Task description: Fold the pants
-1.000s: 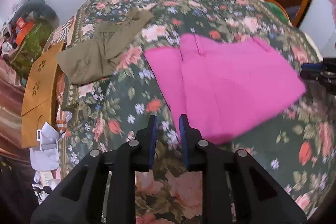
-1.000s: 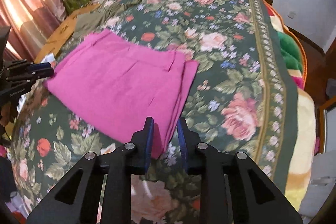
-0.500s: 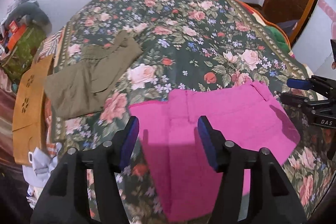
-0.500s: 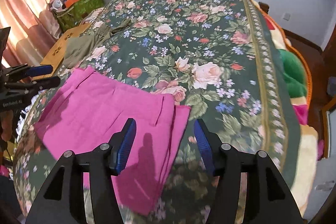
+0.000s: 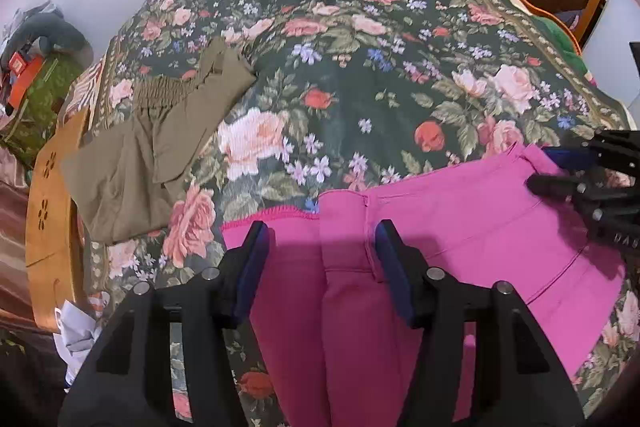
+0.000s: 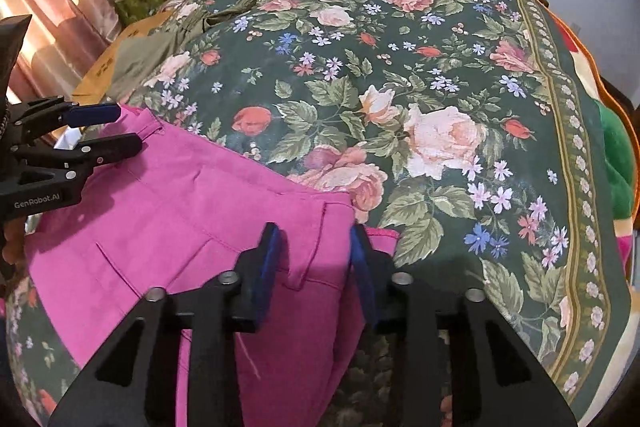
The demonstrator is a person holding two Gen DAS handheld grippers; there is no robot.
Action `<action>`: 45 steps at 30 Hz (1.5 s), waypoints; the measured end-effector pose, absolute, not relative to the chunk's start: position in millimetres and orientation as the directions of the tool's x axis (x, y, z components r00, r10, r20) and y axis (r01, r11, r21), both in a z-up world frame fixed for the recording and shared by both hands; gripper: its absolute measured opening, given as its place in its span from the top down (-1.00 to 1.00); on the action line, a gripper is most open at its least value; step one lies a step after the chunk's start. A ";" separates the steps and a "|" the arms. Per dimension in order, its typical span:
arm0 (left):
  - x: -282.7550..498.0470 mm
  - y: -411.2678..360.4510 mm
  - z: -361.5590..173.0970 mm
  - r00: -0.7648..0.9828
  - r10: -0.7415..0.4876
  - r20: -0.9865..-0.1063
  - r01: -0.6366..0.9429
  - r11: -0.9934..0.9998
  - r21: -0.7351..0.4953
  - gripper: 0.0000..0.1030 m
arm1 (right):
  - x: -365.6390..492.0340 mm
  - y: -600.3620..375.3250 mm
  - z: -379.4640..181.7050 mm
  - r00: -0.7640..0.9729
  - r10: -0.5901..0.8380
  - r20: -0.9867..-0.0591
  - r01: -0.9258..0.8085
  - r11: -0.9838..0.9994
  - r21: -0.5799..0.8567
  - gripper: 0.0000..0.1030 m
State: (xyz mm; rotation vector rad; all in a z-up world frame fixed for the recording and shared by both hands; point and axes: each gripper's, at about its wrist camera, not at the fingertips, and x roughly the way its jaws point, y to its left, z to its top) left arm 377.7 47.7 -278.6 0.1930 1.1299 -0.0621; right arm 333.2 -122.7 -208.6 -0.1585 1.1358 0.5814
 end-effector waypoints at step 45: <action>345.7 77.6 -280.4 0.349 -0.250 -0.903 0.065 0.968 -0.243 -0.23 | 314.3 -146.5 -219.8 0.214 0.463 -0.860 -0.369 0.853 0.368 0.23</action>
